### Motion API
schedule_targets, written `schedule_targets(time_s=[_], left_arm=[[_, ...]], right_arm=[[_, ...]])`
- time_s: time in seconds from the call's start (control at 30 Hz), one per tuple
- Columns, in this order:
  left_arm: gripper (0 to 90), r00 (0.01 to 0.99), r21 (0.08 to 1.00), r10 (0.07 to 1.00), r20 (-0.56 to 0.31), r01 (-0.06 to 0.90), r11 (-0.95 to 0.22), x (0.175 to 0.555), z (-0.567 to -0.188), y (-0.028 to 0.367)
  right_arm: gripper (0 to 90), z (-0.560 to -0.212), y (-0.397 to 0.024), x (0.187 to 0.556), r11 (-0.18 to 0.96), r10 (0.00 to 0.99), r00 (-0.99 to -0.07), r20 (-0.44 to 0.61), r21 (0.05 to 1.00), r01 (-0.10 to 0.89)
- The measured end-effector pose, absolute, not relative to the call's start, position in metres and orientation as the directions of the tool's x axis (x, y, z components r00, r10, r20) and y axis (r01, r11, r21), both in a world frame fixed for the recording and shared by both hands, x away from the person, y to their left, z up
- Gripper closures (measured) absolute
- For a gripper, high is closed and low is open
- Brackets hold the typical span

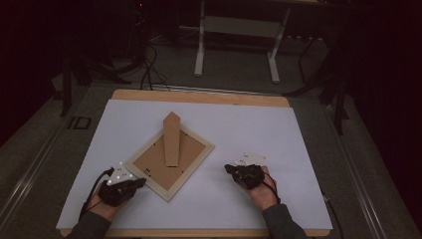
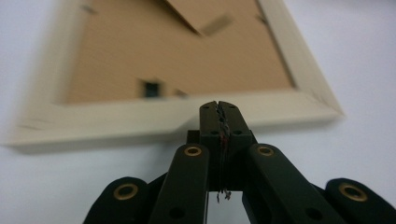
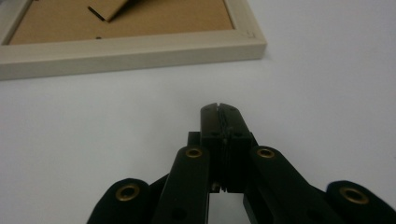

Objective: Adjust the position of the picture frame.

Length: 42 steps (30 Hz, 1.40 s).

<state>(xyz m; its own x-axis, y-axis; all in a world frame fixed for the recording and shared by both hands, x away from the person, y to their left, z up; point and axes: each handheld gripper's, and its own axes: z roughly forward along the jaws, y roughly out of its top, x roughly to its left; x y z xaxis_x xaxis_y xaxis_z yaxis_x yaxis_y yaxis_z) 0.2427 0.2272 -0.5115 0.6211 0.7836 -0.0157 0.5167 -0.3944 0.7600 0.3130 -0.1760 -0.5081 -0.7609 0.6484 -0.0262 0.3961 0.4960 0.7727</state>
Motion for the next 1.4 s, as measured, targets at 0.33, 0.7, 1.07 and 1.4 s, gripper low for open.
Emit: schedule_targets(time_s=[0.33,0.7,1.07,1.4], left_arm=[[89.9,0.427,0.783,0.904,-0.009,0.565,-0.259,0.296,-0.503,0.278],[90.0,0.410,0.744,0.911,-0.045,0.622,-0.243,0.317,-0.522,0.288],[90.0,0.435,0.715,0.900,-0.037,0.640,-0.280,0.320,-0.533,0.283],[90.0,0.440,0.716,0.897,-0.049,0.641,-0.275,0.317,-0.534,0.282]], right_arm=[[89.2,-0.511,-0.154,0.323,0.474,0.652,-0.758,-0.001,0.781,0.407],[89.5,-0.514,-0.137,0.351,0.434,0.685,-0.728,0.039,0.781,0.450],[89.5,-0.528,-0.120,0.369,0.440,0.705,-0.707,0.054,0.748,0.497],[89.5,-0.536,-0.119,0.373,0.427,0.714,-0.695,0.085,0.734,0.528]])
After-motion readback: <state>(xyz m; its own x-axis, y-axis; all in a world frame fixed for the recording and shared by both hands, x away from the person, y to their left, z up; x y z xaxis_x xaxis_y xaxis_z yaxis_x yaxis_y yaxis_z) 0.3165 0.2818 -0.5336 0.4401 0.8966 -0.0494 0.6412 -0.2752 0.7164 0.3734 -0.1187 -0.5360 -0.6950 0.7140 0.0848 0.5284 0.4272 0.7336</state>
